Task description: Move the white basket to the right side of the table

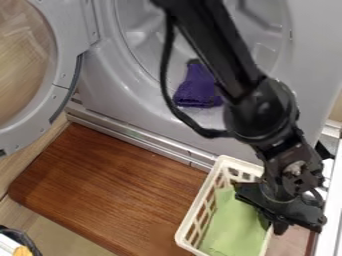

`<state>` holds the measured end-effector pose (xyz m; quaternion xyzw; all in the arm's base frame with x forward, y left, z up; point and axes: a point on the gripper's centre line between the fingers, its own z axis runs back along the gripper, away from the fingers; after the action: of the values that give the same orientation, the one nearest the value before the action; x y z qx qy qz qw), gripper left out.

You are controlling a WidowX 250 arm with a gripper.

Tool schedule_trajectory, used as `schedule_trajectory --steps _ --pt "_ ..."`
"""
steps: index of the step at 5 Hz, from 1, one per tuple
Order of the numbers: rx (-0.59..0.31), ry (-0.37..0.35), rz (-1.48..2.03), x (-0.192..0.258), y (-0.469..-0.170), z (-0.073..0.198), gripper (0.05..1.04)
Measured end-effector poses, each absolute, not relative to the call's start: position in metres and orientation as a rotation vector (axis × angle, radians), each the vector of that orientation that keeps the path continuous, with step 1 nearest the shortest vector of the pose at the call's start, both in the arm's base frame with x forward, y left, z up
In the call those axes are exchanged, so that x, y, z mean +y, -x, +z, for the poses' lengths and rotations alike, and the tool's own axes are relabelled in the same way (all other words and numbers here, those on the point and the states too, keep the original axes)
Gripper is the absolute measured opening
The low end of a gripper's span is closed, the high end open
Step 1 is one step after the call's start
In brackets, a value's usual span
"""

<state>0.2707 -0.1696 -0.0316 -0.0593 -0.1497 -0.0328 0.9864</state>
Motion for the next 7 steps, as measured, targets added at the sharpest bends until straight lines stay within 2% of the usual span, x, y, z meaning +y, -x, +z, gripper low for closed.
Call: schedule_trajectory --steps 1,3,4,5,7 --pt "-0.272 0.136 -0.146 -0.175 -0.276 -0.036 0.325" --pt "-0.276 0.144 -0.154 -0.179 -0.281 -0.032 0.926" --pt "-0.275 0.134 -0.187 -0.182 -0.278 -0.033 1.011" --pt "-0.298 0.143 -0.2 -0.182 -0.277 -0.021 1.007" --pt "-0.36 0.115 -0.253 -0.149 -0.267 0.029 1.001"
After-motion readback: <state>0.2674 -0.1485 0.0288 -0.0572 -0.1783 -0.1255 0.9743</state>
